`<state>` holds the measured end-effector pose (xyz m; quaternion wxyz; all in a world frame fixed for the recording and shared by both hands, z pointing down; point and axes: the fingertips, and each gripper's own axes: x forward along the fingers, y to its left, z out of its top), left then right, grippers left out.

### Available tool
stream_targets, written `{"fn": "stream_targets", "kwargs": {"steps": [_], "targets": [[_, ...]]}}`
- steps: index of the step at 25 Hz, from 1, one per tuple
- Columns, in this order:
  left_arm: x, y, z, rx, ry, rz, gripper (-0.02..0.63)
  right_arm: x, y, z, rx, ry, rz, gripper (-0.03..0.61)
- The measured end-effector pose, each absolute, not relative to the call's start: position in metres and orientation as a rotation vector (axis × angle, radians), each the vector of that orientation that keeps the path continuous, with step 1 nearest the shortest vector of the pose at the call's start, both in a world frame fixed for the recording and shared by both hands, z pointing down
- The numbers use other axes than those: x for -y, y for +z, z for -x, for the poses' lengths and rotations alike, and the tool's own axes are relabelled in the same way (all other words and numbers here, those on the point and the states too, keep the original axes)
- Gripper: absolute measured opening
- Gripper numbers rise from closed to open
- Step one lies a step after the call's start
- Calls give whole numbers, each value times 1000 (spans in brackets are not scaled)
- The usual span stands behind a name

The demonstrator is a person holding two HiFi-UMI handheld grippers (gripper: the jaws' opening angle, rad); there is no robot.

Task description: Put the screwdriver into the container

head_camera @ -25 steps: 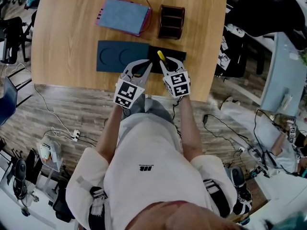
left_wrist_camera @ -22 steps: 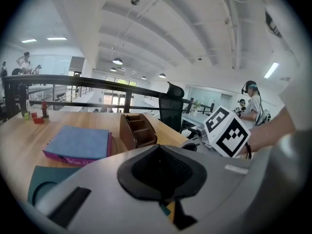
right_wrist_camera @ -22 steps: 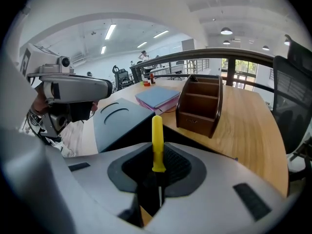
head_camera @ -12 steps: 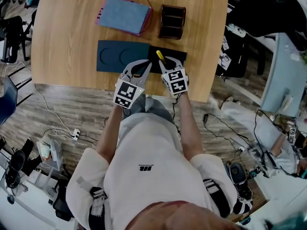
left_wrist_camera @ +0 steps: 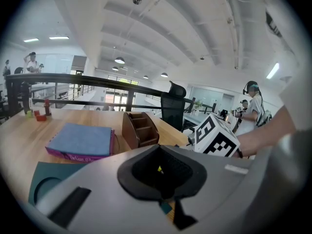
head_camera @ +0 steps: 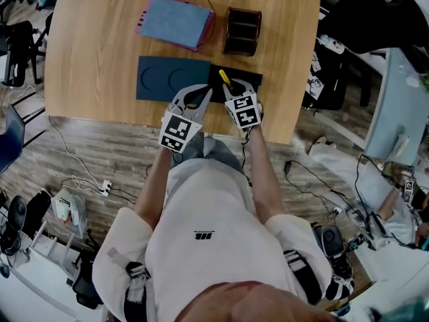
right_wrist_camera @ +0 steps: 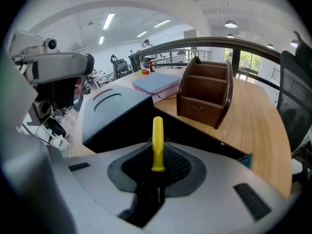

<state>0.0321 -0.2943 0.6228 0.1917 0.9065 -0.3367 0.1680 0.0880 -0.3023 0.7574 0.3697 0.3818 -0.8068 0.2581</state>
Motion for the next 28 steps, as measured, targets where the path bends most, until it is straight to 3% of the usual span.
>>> {"fn": "stream_targets", "kwargs": {"steps": [28], "targets": [[288, 609, -27, 940, 463, -2582, 5, 297, 750, -89, 2008, 646, -992, 100]]}}
